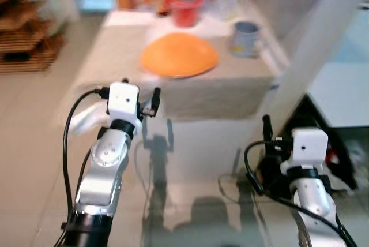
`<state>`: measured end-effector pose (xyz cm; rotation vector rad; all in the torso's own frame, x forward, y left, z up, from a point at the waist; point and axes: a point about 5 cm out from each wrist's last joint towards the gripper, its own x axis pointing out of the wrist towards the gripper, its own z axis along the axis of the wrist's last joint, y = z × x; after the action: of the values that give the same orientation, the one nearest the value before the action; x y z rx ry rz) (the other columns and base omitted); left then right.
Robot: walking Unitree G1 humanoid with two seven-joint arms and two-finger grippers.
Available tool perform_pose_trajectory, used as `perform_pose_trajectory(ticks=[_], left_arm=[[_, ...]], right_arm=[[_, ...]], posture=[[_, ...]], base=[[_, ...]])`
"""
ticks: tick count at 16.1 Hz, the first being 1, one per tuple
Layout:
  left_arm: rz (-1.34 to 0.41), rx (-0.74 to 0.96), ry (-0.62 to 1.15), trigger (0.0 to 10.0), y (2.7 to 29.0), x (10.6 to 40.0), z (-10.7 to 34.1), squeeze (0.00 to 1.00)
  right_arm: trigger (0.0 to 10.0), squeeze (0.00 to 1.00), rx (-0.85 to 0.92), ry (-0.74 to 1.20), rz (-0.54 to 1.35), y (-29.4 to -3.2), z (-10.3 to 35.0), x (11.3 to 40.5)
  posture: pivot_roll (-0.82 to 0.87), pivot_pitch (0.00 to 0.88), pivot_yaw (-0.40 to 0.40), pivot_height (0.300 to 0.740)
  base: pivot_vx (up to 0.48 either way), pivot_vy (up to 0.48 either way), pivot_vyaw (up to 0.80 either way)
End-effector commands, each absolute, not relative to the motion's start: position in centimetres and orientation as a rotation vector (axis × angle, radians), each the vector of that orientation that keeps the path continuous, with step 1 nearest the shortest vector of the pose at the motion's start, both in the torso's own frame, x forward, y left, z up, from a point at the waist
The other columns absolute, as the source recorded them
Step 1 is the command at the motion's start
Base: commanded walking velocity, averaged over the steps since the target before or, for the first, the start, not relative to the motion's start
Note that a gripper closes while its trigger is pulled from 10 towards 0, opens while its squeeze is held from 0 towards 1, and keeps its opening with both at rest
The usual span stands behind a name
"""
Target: Setting the table
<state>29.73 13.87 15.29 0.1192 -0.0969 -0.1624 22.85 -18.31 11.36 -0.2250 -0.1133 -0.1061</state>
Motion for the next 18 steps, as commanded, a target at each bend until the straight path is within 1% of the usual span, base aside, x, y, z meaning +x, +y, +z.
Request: perform_pose_trajectory(ticks=[1,4,9,12,16,18], left_arm=[[-0.173,0.106,-0.123,10.0,13.4,29.6,15.8,0.00],[-0.154,0.109,-0.132,10.0,13.6,29.9,15.9,0.00],[-0.143,0.107,-0.168,10.0,13.6,30.0,16.4,0.00],[-0.098,0.112,-0.186,10.0,14.3,30.6,17.1,0.00],[-0.146,0.106,-0.150,10.0,13.6,30.5,16.4,0.00],[-0.169,0.097,-0.131,10.0,13.2,30.5,16.2,0.00]], right_arm=[[10.0,0.00,-0.244,-0.132,-0.106,-18.6,11.8,22.9],[10.0,0.00,-0.243,-0.164,-0.070,-18.0,12.6,23.1],[10.0,0.00,-0.244,-0.158,-0.057,-18.0,12.5,23.2],[10.0,0.00,-0.239,-0.153,-0.051,-18.0,12.3,23.0],[10.0,0.00,-0.216,-0.135,-0.047,-17.8,11.9,22.8],[10.0,0.00,-0.216,-0.133,-0.047,-17.8,11.9,22.8]], posture=[[-0.02,0.017,0.003,0.740],[-0.02,0.011,0.001,0.740],[-0.02,0.000,0.002,0.740],[-0.02,0.000,0.005,0.740],[-0.02,0.000,0.006,0.740],[-0.02,0.000,0.006,0.740]], base=[[0.461,0.000,0.00],[0.459,0.000,0.00],[0.418,0.000,0.00],[0.000,0.000,0.00],[0.000,0.000,0.00],[0.480,0.000,0.00]])
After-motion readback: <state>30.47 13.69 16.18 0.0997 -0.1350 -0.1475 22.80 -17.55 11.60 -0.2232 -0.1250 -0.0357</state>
